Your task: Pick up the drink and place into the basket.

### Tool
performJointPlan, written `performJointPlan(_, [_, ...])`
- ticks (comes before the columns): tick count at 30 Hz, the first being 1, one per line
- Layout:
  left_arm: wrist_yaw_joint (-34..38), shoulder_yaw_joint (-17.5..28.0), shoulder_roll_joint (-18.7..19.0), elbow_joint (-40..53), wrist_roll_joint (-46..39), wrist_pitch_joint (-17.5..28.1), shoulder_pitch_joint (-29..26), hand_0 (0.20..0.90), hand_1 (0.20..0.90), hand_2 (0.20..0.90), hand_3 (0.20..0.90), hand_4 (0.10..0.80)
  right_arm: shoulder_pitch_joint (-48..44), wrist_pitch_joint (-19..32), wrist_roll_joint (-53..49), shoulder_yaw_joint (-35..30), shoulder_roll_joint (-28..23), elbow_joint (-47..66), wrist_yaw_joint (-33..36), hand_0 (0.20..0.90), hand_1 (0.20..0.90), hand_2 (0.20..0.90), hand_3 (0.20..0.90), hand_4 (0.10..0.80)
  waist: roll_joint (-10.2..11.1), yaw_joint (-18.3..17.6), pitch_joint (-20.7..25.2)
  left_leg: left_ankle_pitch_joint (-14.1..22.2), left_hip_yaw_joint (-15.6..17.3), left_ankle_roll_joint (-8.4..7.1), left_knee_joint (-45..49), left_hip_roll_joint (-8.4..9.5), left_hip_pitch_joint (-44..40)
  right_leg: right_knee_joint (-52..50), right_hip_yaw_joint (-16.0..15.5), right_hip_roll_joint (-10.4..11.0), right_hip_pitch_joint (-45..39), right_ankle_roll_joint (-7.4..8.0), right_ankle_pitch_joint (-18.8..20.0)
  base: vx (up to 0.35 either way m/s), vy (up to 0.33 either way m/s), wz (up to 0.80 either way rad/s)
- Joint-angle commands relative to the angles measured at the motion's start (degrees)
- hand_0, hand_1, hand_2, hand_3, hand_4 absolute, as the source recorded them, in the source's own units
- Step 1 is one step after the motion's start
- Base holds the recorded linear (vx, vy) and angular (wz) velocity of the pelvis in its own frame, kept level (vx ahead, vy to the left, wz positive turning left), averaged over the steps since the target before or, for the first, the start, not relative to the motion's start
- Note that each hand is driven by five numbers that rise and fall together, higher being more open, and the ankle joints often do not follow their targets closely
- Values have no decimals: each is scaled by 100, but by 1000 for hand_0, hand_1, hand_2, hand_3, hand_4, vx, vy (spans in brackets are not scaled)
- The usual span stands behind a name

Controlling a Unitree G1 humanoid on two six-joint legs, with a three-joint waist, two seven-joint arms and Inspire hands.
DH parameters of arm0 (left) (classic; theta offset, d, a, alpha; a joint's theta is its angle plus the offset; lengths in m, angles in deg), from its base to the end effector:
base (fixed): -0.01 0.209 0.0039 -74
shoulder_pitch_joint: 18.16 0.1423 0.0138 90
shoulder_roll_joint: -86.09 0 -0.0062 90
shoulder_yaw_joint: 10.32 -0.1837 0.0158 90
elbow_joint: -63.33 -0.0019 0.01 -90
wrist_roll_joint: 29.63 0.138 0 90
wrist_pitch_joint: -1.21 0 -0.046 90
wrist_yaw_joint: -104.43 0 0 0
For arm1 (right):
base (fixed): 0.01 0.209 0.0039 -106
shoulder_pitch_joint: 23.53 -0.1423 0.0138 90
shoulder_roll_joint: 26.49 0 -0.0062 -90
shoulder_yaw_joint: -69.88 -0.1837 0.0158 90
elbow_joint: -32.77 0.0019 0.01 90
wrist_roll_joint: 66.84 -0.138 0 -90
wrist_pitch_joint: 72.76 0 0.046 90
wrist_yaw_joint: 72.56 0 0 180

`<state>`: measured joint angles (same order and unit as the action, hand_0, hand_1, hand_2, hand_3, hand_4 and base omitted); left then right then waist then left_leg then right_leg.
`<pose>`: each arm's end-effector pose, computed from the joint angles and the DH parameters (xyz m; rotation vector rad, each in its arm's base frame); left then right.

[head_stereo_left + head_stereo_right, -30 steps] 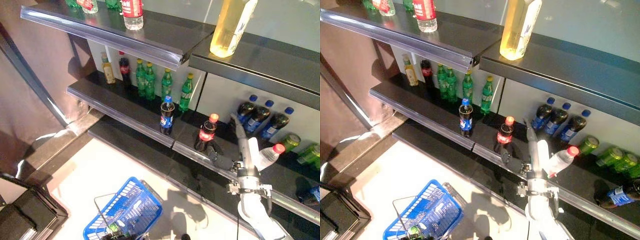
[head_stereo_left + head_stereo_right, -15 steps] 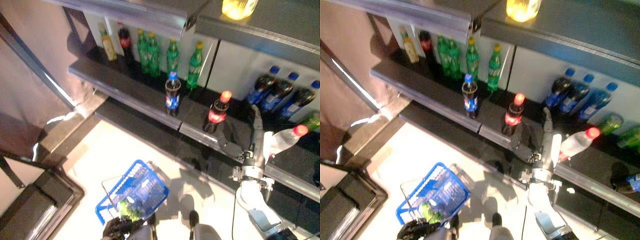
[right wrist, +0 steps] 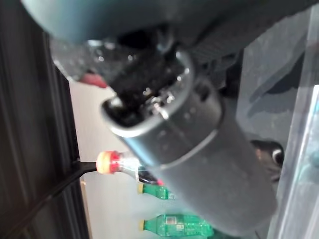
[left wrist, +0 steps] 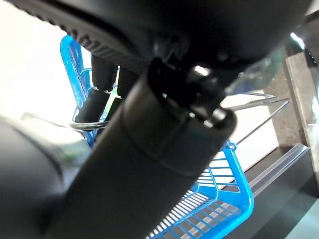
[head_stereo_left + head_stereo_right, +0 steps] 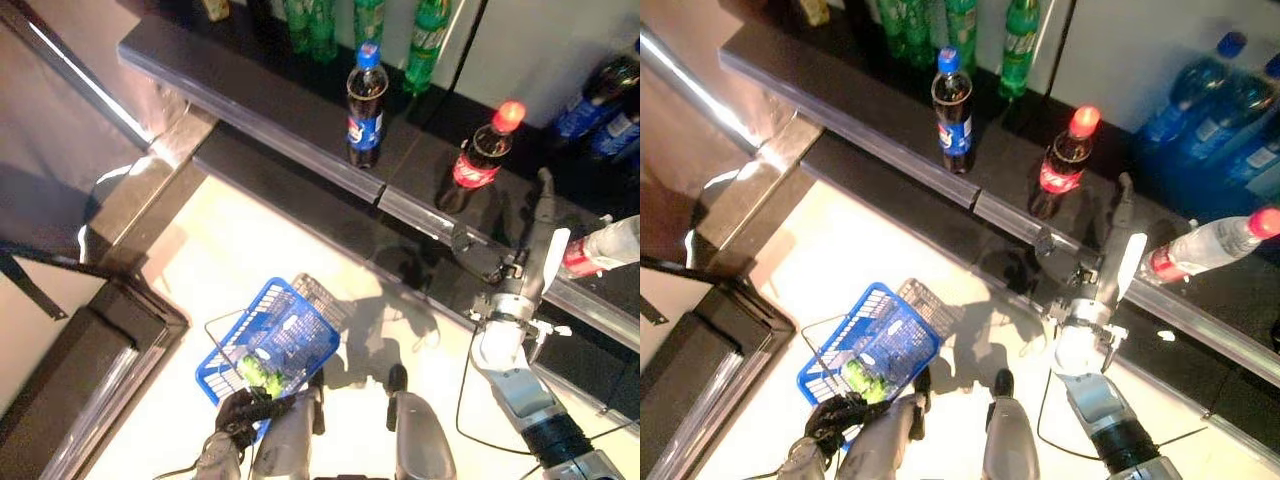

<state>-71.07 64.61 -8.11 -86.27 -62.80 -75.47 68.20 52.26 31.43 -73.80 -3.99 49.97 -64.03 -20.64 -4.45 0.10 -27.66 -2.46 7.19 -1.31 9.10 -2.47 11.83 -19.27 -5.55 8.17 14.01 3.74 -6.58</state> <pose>0.1318 0.1945 -0.0955 -0.1438 0.7645 0.2452 0.2432 -0.1869 0.0864 -0.2414 -0.4425 -0.5856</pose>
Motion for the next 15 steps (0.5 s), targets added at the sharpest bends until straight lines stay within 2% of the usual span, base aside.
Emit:
performJointPlan(1, [-73,-273,130,350,-88,403,501,300,300,300,200,100,-595,586,93,-537,56,534,662,900,900,900,900,800,91,94,148,457,-491,-99,908,118,451,-36,-251,156,153,-114,323,-43,-30,-1])
performJointPlan(5, [-51,-283,162,392,-128,368,405,300,300,300,200,100,-875,758,-528,-600,195,367,466,900,900,900,900,800,73,119,3,423,-518,-85,960,139,562,-56,-246,144,226,-138,349,-29,-14,-1])
performJointPlan(7, [-64,-285,183,429,-150,352,318,300,300,300,200,100,-1112,954,-1098,-698,265,156,37,900,900,900,900,800,43,138,-105,391,-516,-76,1007,152,665,-82,-245,141,303,-157,364,-49,-1,0])
performJointPlan(11, [-26,-346,199,526,-206,307,176,300,300,300,200,100,-1602,945,-1614,-789,197,-201,-471,900,900,900,900,800,-12,195,-213,329,-533,-70,1029,168,810,-93,-247,130,422,-176,403,-45,3,-1])
performJointPlan(15, [35,-403,240,597,-243,213,42,300,300,300,200,100,-1986,919,-1785,-828,90,-455,-684,900,900,900,900,800,-22,252,-213,302,-549,-59,1041,178,975,-89,-267,121,561,-179,429,-5,-8,0])
